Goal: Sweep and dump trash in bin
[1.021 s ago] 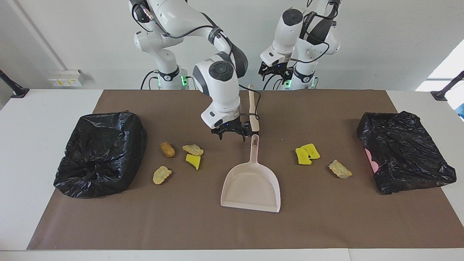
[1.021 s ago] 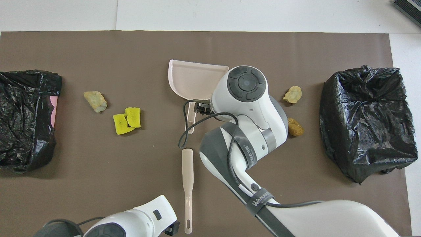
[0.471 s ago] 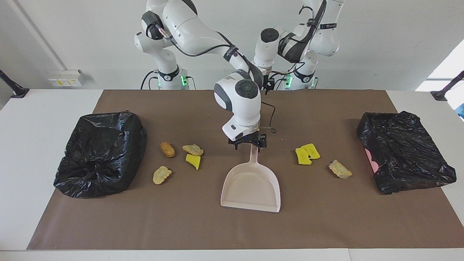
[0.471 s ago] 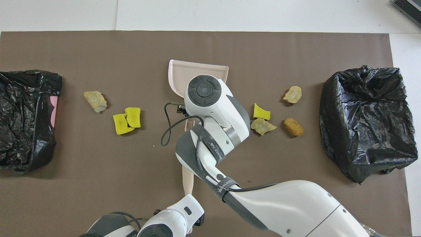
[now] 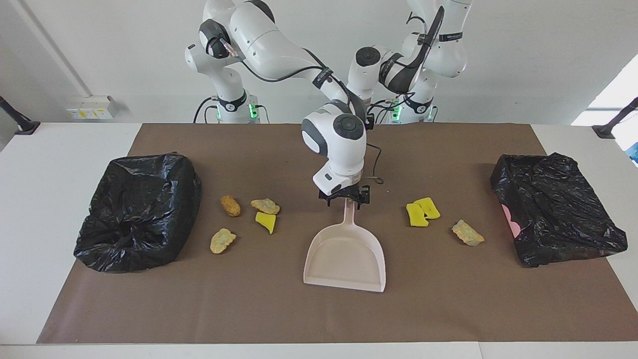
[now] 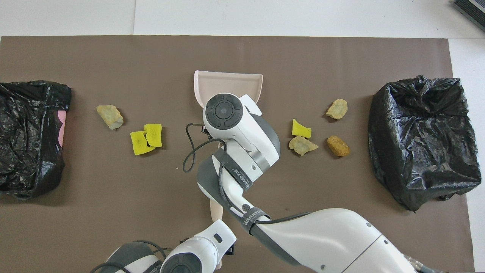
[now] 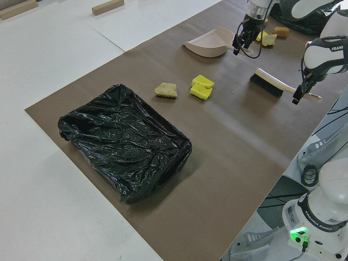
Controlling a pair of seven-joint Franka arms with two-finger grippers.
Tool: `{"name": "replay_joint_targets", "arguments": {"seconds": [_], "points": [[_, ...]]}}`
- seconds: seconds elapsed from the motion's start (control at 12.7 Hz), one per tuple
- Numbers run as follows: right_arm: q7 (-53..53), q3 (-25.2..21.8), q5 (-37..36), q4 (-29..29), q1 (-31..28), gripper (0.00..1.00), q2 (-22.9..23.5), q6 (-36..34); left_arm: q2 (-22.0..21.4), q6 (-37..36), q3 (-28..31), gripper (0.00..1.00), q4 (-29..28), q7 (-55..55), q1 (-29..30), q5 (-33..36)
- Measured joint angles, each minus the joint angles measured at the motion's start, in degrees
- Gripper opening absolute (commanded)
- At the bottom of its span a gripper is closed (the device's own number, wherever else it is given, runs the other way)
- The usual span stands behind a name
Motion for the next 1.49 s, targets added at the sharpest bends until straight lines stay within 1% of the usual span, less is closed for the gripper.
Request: {"name": "replay_joint_targets", "arguments": {"seconds": [0.08, 0.24, 0.55, 0.71, 0.86, 0.94, 1.1, 1.33, 1.49], "points": [[0.00, 0.00, -0.80, 0.11, 0.02, 0.00, 0.00, 0.00, 0.00, -0.04, 0.00, 0.00, 0.07, 0.10, -0.04, 0.00], [0.09, -0.12, -1.14, 0.62, -0.05, 0.00, -0.01, -0.06, 0.01, -0.91, 0.00, 0.00, 0.36, 1.10, -0.11, 0.00], [-0.67, -0.31, -1.15, 2.44, -1.61, 0.00, -0.87, -0.23, 0.00, -8.30, 0.91, 0.00, 2.85, 5.90, 0.01, 0.00], [-3.96, -0.28, -0.92, 2.69, -3.34, 0.00, -2.98, -1.02, -0.07, -11.55, 1.51, 0.00, 4.05, 7.16, 1.19, 0.00], [-10.07, -0.20, -0.42, 2.69, -5.11, 0.00, -5.80, -4.56, -0.43, -16.41, 1.75, 0.00, 5.58, 8.84, 4.14, 0.00], [-14.45, -0.18, -0.20, 2.69, -5.95, 0.00, -7.00, -6.74, -0.91, -18.07, 1.84, 0.00, 6.10, 9.86, 6.29, 0.00], [-22.74, -0.18, 1.35, 2.67, -7.28, 0.00, -8.86, -10.78, -2.49, -21.19, 2.04, 0.00, 7.59, 14.13, 13.13, 0.05], [-35.33, -0.10, 2.61, 2.53, -8.03, 0.00, -10.52, -16.92, -4.14, -30.28, 2.37, 0.00, 15.46, 25.23, 27.02, 1.52], [-44.89, 0.16, 2.72, 0.42, -7.67, 0.00, -11.90, -19.25, -2.80, -31.61, 2.55, 0.00, 20.30, 32.36, 34.80, 6.50]]}}
